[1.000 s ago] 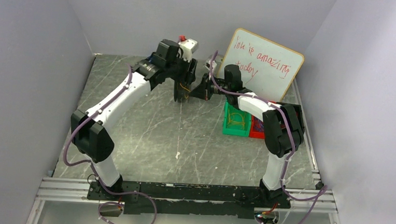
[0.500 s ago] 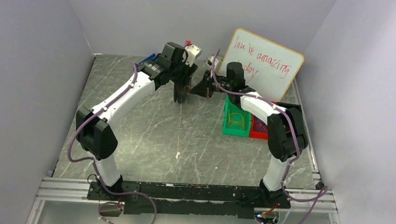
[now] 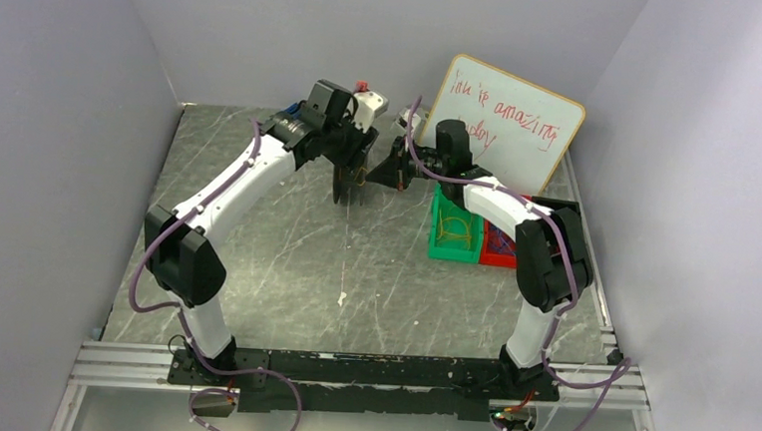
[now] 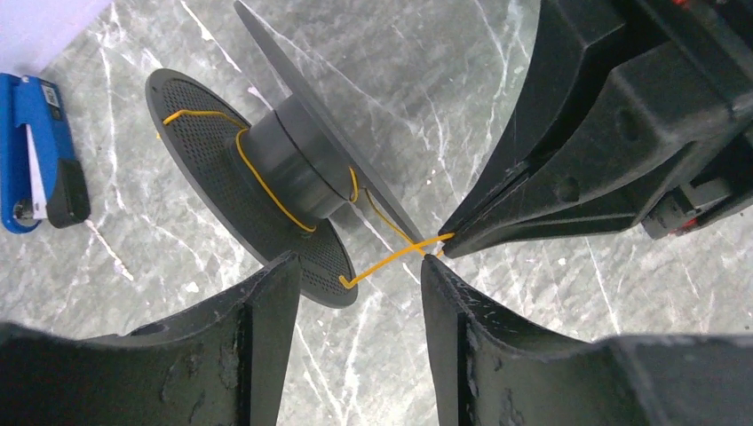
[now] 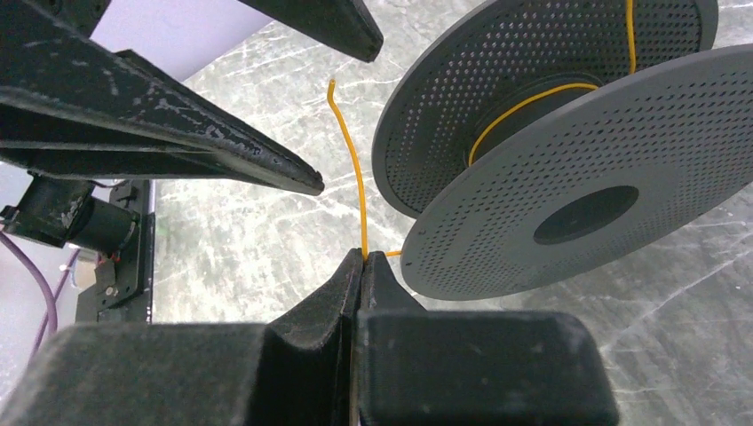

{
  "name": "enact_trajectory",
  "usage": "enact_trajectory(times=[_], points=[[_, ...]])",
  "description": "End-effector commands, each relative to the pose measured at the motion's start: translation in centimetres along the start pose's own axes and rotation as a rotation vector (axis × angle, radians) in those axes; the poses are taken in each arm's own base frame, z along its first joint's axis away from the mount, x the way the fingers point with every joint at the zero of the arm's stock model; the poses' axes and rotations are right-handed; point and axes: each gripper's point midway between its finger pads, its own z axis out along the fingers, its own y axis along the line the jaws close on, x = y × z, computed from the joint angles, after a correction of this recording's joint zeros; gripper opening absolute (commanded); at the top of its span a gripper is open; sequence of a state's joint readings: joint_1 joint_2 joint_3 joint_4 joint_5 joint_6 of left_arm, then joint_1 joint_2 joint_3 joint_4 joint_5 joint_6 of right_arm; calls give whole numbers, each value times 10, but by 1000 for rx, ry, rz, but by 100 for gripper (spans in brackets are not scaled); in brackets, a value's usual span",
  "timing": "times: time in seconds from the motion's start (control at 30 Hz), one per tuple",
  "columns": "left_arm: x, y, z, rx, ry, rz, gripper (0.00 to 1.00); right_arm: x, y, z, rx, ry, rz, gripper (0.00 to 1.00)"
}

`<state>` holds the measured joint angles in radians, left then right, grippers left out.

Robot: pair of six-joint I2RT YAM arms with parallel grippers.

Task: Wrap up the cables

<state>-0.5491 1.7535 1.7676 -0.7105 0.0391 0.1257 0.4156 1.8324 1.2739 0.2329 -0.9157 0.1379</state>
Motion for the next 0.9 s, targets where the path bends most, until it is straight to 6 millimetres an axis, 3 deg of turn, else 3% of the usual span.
enact_trajectory(times=[0.0,0.3,0.53,0.87], points=[[-7,-3,-3,72,-17,-62,55,-36,13,-7,1,-64,-109,0],[0,-1,1,103,2,-113,48,-35,11,-6,-4,-61,-104,0],[-9,7,2,115,-28,-202,54,-32,9,-5,3,-54,-98,0],[-3,4,12,142,1,-259,47,-31,7,-4,11,-49,-100,0]])
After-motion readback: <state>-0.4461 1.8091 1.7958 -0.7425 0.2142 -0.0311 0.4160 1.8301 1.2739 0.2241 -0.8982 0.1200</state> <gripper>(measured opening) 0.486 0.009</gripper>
